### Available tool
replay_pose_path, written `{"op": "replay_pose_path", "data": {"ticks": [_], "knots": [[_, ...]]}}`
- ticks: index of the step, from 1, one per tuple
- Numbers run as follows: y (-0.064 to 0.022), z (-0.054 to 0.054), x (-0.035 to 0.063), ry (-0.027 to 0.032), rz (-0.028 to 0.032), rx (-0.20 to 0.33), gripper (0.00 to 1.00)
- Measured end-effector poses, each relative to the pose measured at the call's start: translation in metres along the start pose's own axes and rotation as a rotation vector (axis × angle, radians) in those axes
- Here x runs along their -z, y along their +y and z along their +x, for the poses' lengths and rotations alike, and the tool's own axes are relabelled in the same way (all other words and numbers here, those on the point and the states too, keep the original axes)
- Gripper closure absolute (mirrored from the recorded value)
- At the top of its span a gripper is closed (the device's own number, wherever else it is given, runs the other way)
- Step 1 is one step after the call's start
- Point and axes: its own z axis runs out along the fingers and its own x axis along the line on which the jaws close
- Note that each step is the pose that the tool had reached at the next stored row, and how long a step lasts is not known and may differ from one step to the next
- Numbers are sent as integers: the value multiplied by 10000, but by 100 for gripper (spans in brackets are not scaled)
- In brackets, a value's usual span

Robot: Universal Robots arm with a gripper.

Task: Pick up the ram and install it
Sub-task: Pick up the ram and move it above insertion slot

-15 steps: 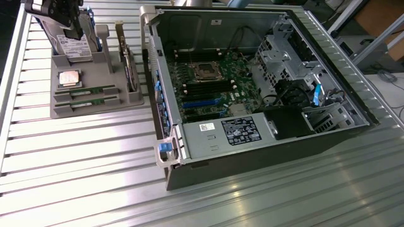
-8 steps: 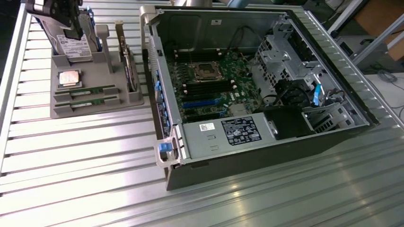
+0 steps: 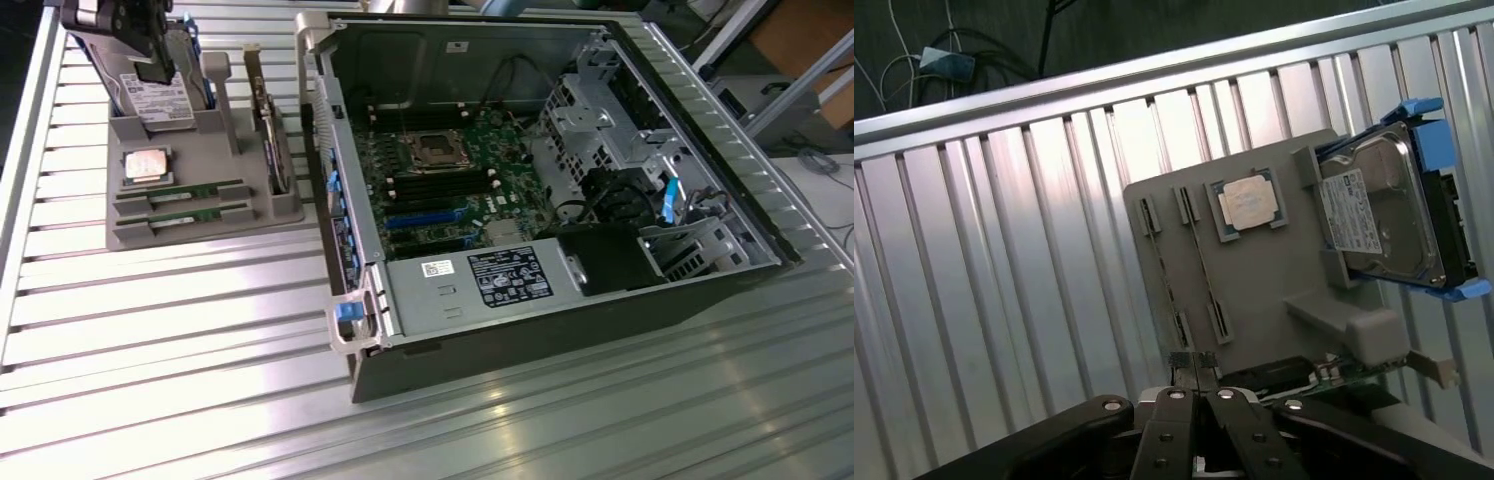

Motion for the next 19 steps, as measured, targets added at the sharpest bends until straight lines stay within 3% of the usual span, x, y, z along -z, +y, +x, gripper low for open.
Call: {"op": "replay_pose_path", "data": {"ticks": [12,19], "knots": [[0,0,0,40,-22,925,89],[0,0,0,78,-43,1760,89]]}}
